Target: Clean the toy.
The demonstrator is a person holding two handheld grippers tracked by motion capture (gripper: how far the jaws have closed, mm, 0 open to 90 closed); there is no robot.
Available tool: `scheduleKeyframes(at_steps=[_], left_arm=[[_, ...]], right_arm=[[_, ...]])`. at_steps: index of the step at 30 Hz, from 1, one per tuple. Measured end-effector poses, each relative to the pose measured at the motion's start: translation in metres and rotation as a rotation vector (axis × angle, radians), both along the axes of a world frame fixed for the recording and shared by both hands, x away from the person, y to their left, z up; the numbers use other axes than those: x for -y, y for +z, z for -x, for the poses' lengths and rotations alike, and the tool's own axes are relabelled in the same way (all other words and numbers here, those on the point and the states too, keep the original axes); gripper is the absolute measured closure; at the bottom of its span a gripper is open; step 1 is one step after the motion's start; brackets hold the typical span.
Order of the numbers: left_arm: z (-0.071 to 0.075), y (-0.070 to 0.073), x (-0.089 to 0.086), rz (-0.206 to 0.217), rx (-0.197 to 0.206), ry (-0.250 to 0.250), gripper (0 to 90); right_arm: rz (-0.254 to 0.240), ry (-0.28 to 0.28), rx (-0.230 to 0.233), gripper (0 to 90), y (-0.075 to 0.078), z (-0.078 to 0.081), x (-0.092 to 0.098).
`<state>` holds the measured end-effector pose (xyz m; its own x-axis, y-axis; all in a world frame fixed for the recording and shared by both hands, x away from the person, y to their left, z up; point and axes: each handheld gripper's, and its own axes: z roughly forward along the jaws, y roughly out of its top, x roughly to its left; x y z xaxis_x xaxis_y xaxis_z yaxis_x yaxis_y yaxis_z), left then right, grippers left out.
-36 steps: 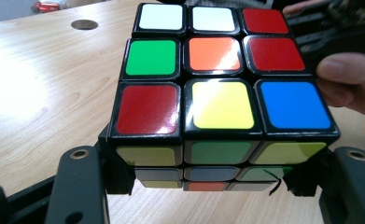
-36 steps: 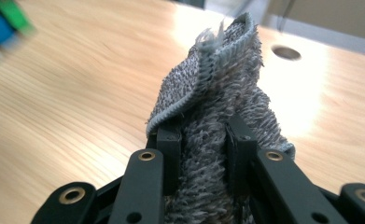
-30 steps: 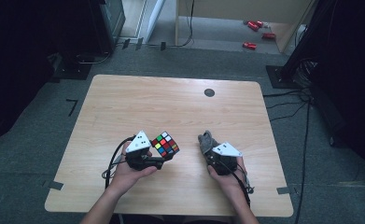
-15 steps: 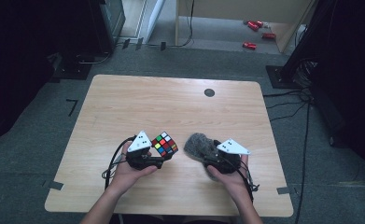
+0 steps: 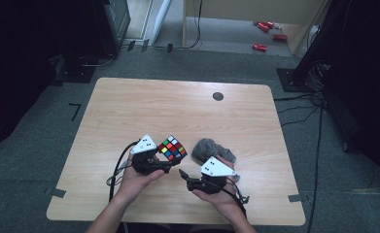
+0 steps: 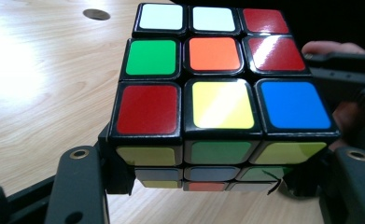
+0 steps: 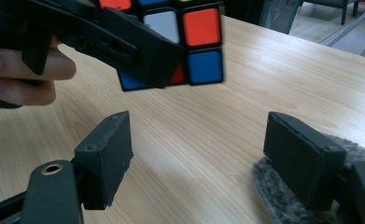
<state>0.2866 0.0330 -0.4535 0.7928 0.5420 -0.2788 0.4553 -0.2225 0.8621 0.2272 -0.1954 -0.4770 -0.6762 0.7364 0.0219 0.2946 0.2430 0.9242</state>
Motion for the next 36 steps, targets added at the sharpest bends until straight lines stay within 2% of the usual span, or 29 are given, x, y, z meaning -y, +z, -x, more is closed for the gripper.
scheduleKeyframes(at_steps=[10,15,21,27,32,36], left_arm=[[0.005,0.0,0.012,0.024,-0.04,-0.037,34.7],[0.006,-0.002,0.017,0.022,-0.059,-0.053,34.7],[0.006,-0.002,0.019,0.033,-0.095,-0.052,34.6],[0.004,-0.003,0.019,0.033,-0.128,-0.055,34.5],[0.003,-0.004,0.018,0.046,-0.152,-0.066,34.4],[0.001,-0.002,0.015,0.079,-0.165,-0.069,30.1]], right_arm=[[-0.025,-0.037,0.046,23.1,-0.008,0.004,-0.01],[-0.035,-0.049,0.081,30.2,-0.006,0.007,-0.011],[-0.019,-0.068,0.129,32.3,-0.01,0.01,-0.012],[0.019,-0.084,0.179,32.8,-0.011,0.012,-0.016],[0.03,-0.093,0.202,34.6,-0.012,0.014,-0.017],[0.041,-0.084,0.202,34.9,-0.011,0.015,-0.016]])
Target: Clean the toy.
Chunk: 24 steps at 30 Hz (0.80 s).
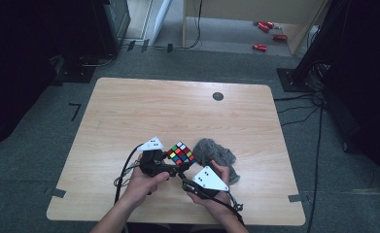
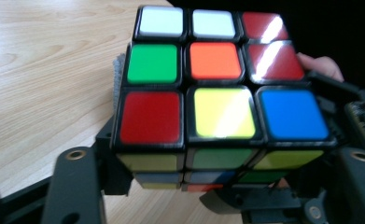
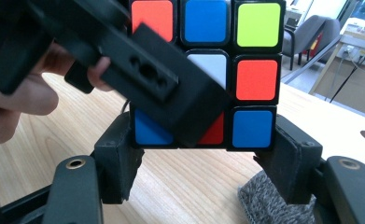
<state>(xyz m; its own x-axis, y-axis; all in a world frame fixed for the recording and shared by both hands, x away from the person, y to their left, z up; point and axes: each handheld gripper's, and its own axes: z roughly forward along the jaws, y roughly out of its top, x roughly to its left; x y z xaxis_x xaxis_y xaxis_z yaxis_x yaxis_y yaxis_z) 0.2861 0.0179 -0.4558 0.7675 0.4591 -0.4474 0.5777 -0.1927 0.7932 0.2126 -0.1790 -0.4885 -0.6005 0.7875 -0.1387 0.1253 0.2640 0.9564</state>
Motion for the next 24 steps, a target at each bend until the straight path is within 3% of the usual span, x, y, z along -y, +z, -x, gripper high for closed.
scheduleKeyframes(at_steps=[3,7,13,15,20,24], left_arm=[[-0.001,0.003,-0.005,0.01,0.021,0.008,26.7],[-0.003,0.008,-0.014,0.007,0.079,0.038,22.5],[-0.001,0.012,-0.023,0.002,0.179,0.029,20.7],[0.0,0.012,-0.025,-0.025,0.222,0.024,20.1],[0.007,0.006,-0.022,-0.163,0.383,0.015,18.0],[0.011,0.0,-0.017,-0.216,0.445,-0.006,18.0]], right_arm=[[0.009,0.008,-0.02,35.0,-0.002,-0.001,0.0],[-0.012,0.005,-0.058,35.0,-0.002,-0.004,0.006],[-0.037,0.005,-0.107,35.1,0.001,-0.012,0.021],[-0.052,0.006,-0.125,35.1,0.003,-0.014,0.027],[-0.092,0.012,-0.176,35.1,0.013,-0.02,0.041],[-0.119,0.034,-0.222,35.1,0.022,-0.021,0.044]])
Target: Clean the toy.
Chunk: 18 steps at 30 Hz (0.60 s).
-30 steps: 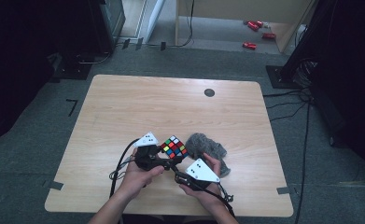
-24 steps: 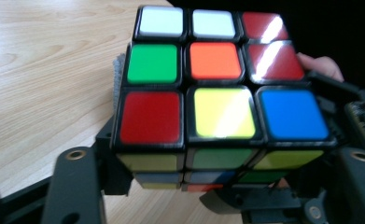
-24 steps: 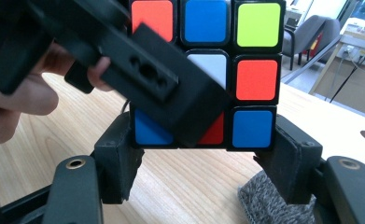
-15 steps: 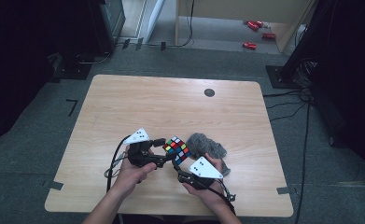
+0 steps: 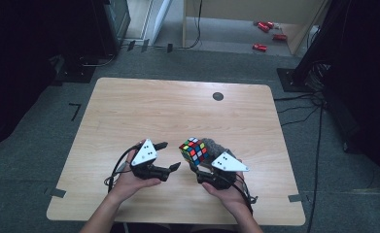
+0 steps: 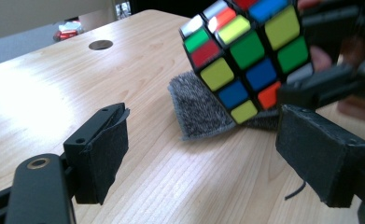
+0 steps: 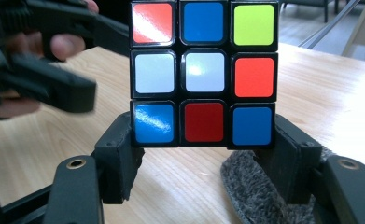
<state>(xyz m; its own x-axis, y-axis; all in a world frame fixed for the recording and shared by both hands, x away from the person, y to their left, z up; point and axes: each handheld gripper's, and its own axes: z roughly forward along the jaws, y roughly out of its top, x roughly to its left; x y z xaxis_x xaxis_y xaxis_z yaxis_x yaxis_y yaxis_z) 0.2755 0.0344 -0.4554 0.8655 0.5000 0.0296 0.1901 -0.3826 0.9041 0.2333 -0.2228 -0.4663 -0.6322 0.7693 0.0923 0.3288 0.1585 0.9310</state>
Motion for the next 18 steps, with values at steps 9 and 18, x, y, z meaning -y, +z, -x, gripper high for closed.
scheduleKeyframes(at_steps=[9,18], left_arm=[[0.009,-0.012,0.009,-0.097,0.211,-0.039,21.8],[0.015,-0.022,0.016,-0.154,0.357,-0.056,18.0]], right_arm=[[-0.048,0.048,-0.058,35.0,0.005,0.002,-0.008],[-0.094,0.089,-0.153,34.9,0.006,0.002,-0.015]])
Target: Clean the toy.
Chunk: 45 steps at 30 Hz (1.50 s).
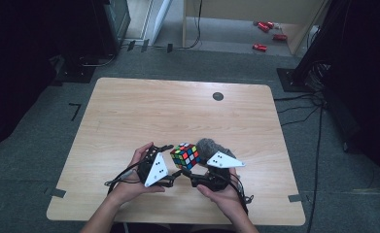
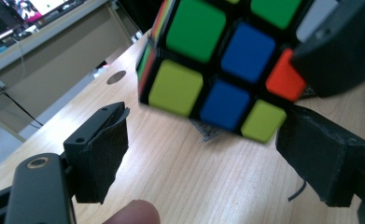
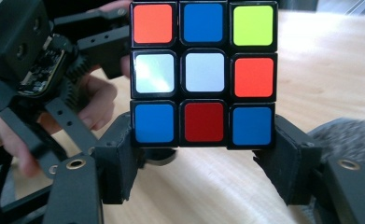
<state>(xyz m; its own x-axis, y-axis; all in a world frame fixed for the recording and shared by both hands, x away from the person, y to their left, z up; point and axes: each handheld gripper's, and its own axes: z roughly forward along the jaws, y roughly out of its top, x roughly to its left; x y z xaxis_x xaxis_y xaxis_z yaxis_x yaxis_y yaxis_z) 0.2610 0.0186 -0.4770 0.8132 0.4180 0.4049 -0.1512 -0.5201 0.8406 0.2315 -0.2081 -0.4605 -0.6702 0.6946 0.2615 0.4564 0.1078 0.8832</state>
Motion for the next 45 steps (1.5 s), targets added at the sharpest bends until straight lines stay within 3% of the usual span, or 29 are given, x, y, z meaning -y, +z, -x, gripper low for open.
scheduleKeyframes(at_steps=[7,12,16,18,21,23,26,28,32,36,38,40,43,45], left_arm=[[0.005,-0.005,0.005,-0.04,0.069,-0.007,19.1],[0.007,-0.003,0.005,-0.015,0.098,-0.002,28.7],[0.007,-0.002,0.005,-0.011,0.046,-0.016,34.6],[0.002,-0.002,0.002,-0.001,0.011,0.013,34.6],[-0.004,0.001,-0.007,0.059,-0.068,0.047,34.7],[-0.006,0.003,-0.012,0.081,-0.11,0.066,34.8],[-0.011,0.006,-0.019,0.129,-0.184,0.074,34.8],[-0.012,0.006,-0.022,0.154,-0.207,0.054,34.9],[-0.012,0.005,-0.024,0.149,-0.231,0.06,34.9],[-0.016,0.007,-0.028,0.177,-0.286,0.095,35.0],[-0.018,0.007,-0.031,0.207,-0.314,0.114,35.0],[-0.02,0.007,-0.033,0.207,-0.327,0.136,35.0],[-0.02,0.007,-0.033,0.208,-0.35,0.133,35.0],[-0.021,0.006,-0.031,0.202,-0.365,0.134,35.0]], right_arm=[[-0.013,0.041,-0.079,34.8,-0.005,-0.002,-0.005],[-0.069,0.054,-0.11,34.3,-0.004,-0.004,-0.001],[-0.099,0.06,-0.123,29.4,-0.002,-0.007,0.003],[-0.121,0.082,-0.132,24.8,0.001,-0.009,0.007],[-0.143,0.064,-0.1,23.3,0.006,-0.012,0.021],[-0.144,0.007,-0.062,25.4,0.008,-0.014,0.033],[-0.06,-0.123,-0.031,29.9,0.001,-0.02,0.047],[0.014,-0.206,-0.028,30.2,-0.007,-0.025,0.05],[0.159,-0.323,-0.02,32.0,-0.024,-0.031,0.05],[0.217,-0.357,-0.061,43.5,-0.037,-0.034,0.051],[0.236,-0.363,-0.092,45.1,-0.042,-0.035,0.051],[0.273,-0.348,-0.118,44.5,-0.049,-0.037,0.048],[0.334,-0.355,-0.085,50.7,-0.056,-0.037,0.044],[0.34,-0.362,-0.079,60.7,-0.056,-0.037,0.045]])
